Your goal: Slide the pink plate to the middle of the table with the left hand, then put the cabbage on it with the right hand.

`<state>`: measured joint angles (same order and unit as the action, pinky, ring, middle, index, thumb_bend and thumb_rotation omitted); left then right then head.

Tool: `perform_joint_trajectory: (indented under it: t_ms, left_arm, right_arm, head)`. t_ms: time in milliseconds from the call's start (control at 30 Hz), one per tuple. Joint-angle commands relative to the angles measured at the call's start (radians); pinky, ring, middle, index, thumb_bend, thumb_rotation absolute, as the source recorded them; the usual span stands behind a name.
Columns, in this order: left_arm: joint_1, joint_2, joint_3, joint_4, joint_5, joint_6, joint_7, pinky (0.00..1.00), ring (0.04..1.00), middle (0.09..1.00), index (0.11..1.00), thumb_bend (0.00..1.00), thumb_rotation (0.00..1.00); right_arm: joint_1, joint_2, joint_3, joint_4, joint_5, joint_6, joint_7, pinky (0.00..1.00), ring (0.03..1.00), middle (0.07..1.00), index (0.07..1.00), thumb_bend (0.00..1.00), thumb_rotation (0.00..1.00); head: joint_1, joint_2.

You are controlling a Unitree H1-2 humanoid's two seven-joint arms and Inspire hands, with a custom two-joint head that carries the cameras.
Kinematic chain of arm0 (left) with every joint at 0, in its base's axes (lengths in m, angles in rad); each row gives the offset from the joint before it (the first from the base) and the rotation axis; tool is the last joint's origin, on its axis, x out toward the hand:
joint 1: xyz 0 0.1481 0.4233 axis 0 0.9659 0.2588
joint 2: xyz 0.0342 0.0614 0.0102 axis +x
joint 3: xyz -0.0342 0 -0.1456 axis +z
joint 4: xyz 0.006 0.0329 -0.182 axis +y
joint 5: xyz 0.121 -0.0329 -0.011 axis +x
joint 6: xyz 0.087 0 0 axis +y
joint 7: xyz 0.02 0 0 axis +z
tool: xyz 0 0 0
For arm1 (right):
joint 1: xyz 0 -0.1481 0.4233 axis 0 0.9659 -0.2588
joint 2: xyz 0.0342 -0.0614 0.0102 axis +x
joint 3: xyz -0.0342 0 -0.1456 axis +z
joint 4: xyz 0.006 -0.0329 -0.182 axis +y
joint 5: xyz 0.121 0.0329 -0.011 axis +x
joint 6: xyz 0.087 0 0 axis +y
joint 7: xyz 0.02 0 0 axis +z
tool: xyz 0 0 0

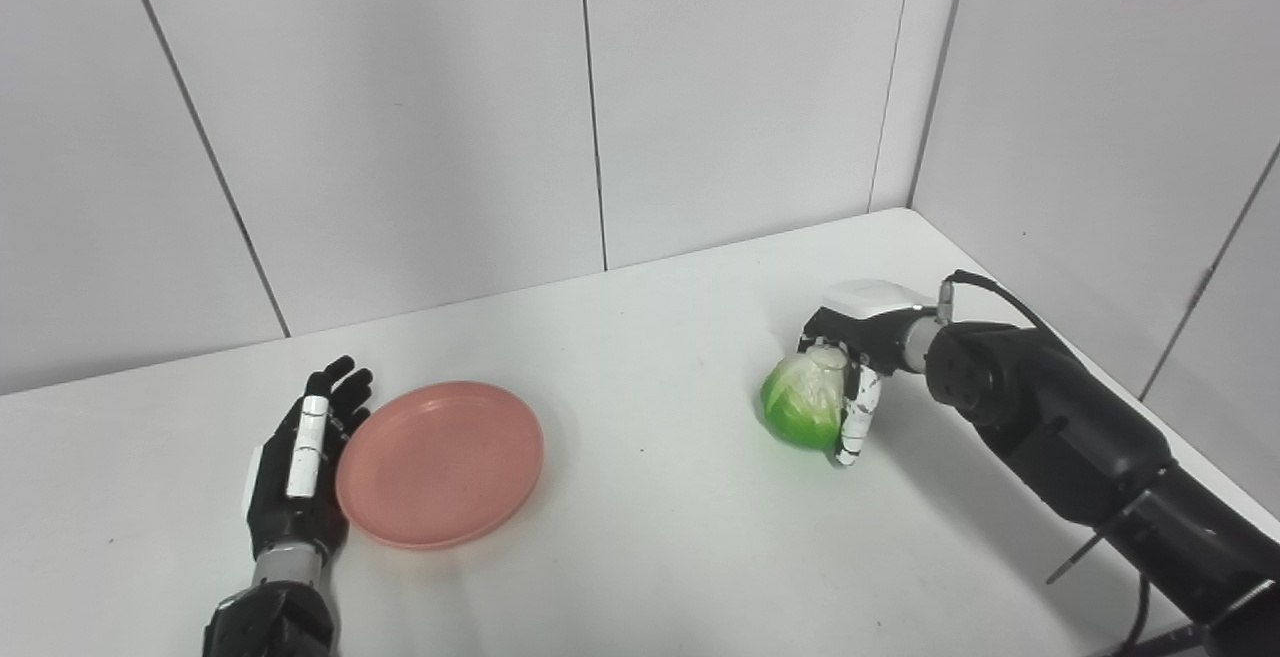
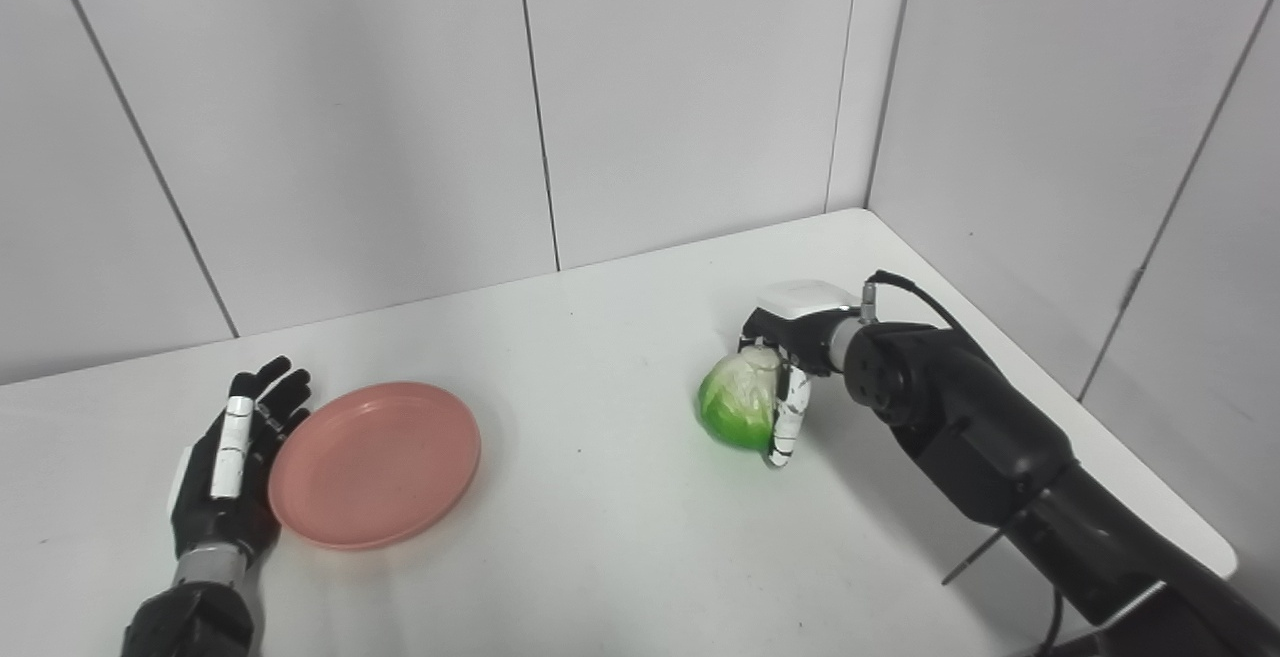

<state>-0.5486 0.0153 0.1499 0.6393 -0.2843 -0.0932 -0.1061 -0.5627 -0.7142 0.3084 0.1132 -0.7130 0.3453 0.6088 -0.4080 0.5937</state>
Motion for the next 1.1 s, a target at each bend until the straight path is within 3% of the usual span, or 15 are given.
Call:
perform_joint_trajectory:
  t_ms: [0, 267, 400, 767, 1067]
  left_arm:
    - [0.000, 0.006, 0.001, 0.025, 0.006, 0.022, 0.001, 0.89, 0.855, 0.757, 0.717, 0.84, 0.68]
    - [-0.003, 0.006, 0.007, 0.036, -0.001, 0.022, -0.001, 0.90, 0.861, 0.755, 0.710, 0.83, 0.67]
    - [-0.002, 0.007, 0.000, 0.032, 0.009, 0.021, 0.000, 0.89, 0.860, 0.759, 0.715, 0.83, 0.68]
    - [-0.005, 0.016, 0.000, 0.033, 0.008, 0.027, -0.004, 0.90, 0.863, 0.776, 0.722, 0.82, 0.68]
    - [-0.006, 0.015, -0.002, 0.031, 0.010, 0.028, -0.003, 0.90, 0.865, 0.768, 0.708, 0.81, 0.67]
  right_arm:
    - [-0.040, -0.034, -0.022, -0.034, 0.006, -0.025, -0.009, 0.31, 0.392, 0.496, 0.625, 1.00, 0.15]
    - [-0.046, -0.030, -0.047, -0.051, 0.051, -0.017, -0.007, 0.25, 0.343, 0.486, 0.626, 1.00, 0.13]
    - [-0.049, -0.015, -0.103, -0.047, 0.128, 0.005, -0.009, 0.27, 0.356, 0.516, 0.619, 0.98, 0.15]
    - [-0.028, 0.018, -0.185, -0.017, 0.230, 0.040, -0.037, 0.29, 0.425, 0.588, 0.611, 0.98, 0.14]
    - [-0.030, 0.030, -0.219, 0.001, 0.304, 0.043, -0.057, 0.29, 0.419, 0.602, 0.620, 0.99, 0.15]
  head:
    - [0.001, 0.000]
    - [0.001, -0.001]
    - [0.002, -0.002]
    - [0.006, 0.001]
    - [0.010, -0.001]
